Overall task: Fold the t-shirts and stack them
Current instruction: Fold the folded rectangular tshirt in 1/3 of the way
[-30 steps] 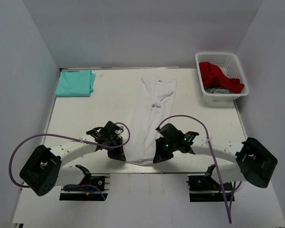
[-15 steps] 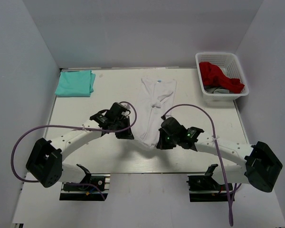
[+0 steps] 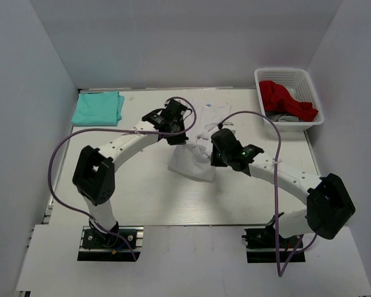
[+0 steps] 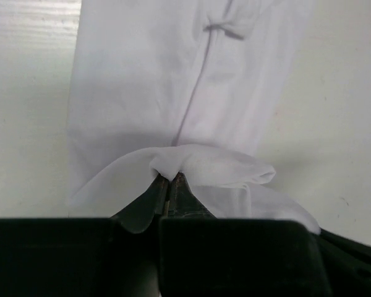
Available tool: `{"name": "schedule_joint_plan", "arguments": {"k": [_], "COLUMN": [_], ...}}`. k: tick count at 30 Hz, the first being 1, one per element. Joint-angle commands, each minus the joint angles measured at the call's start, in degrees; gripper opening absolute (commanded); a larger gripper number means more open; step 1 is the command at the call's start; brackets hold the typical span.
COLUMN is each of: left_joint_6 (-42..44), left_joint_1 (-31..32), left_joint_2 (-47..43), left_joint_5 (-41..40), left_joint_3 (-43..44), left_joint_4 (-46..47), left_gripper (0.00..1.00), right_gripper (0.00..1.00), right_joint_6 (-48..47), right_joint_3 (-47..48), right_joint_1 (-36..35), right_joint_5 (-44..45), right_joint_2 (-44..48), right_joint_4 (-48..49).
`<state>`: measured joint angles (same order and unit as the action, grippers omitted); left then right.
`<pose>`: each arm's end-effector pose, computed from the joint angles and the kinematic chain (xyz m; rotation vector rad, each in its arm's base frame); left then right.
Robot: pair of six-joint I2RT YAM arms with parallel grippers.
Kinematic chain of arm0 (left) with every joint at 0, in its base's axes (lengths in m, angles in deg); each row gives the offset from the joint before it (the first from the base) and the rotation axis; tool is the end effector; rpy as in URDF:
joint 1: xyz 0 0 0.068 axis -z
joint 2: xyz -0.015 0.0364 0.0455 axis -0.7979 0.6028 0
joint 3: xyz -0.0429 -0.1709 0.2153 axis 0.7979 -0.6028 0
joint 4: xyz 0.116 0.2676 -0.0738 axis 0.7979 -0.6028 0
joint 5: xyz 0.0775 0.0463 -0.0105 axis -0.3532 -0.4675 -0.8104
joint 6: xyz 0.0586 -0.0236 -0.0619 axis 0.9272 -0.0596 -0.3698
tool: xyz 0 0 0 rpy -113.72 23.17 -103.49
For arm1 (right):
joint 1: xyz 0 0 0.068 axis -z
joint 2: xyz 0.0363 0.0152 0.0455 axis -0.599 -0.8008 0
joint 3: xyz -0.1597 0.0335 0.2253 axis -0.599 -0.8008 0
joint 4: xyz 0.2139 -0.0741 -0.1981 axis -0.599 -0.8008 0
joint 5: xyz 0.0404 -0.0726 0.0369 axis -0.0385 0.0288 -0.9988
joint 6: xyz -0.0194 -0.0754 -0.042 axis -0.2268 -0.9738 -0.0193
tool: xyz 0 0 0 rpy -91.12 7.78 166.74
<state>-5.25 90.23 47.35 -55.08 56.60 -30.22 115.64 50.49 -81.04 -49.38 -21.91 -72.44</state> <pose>0.3562 -0.2641 0.2239 -0.1109 2.6144 -0.4168 0.2692 0.2301 0.1985 -0.0316 2.3645 0.3365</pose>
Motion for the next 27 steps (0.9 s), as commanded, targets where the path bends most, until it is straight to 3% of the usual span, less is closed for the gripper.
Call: {"name": "schedule_joint_plan", "arguments": {"k": [1, 7, 27], "left_joint_6": [1.44, 1.97, 6.8], "left_joint_1": [-1.35, -2.67, -7.23], "left_joint_2": [3.17, 9.41, 19.0], "left_joint_5": [-4.05, -3.88, -0.98], "left_joint_3": [6.88, 12.95, 19.99], "left_joint_4": [-4.79, -5.58, 0.21], "left_gripper": [0.0, 0.0, 0.0], "right_gripper": [0.0, 0.0, 0.0], "right_joint_6": [-2.89, -4.48, -6.94], "right_joint_3": [3.71, 5.47, 9.69], "right_joint_1": [2.5, 6.8, 15.33], "right_joint_5": [2.35, -2.65, -10.75], "right_joint_2": [-1.63, -5.76, -17.0], "right_joint_4": [1.55, 2.95, 11.74]}}
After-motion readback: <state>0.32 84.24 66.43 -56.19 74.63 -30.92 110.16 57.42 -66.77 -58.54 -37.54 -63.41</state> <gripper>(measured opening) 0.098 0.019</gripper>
